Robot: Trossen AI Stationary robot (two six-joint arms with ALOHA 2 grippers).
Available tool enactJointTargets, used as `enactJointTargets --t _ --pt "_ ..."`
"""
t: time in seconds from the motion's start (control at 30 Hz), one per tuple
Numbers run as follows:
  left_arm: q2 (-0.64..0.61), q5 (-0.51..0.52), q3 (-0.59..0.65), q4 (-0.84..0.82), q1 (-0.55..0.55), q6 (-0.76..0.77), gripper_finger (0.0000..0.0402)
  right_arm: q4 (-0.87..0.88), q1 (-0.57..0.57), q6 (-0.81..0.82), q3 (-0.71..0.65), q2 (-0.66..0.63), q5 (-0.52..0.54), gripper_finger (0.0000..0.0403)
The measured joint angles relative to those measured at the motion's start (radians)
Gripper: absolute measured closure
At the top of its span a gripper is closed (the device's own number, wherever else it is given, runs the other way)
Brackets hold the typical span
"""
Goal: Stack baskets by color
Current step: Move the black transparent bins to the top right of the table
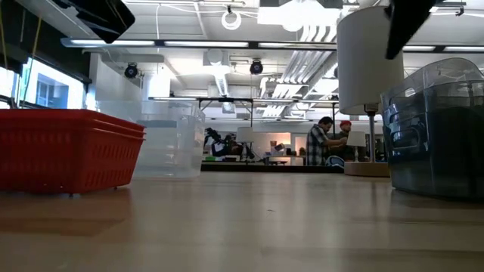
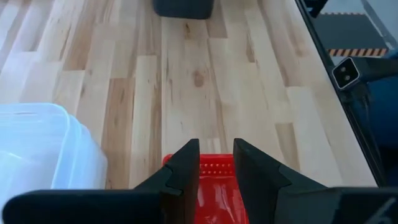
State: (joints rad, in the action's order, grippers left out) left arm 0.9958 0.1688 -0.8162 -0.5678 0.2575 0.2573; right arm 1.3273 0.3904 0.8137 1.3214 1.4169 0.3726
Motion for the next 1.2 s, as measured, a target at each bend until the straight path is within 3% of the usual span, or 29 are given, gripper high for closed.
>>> enactJointTargets --t 0.27,0.53,0.83,1.2 --pt "0.005 0.006 0.000 0.000 -0.017 -0.036 0.0316 -0.165 0.126 0.212 -0.067 -0.035 -0.219 0.0245" --pt "0.005 0.033 0.000 0.001 -0.017 -0.052 0.0316 -0.263 0.263 0.460 -0.116 0.020 -0.279 0.0245" --pt "0.005 0.033 0.000 0.001 -0.017 -0.051 0.0316 -0.360 0.343 0.642 -0.141 0.096 -0.344 0.0245" --pt "0.005 0.033 0.000 0.002 -0.017 -0.051 0.0316 -0.254 0.356 0.782 -0.141 0.179 -0.396 0.0245"
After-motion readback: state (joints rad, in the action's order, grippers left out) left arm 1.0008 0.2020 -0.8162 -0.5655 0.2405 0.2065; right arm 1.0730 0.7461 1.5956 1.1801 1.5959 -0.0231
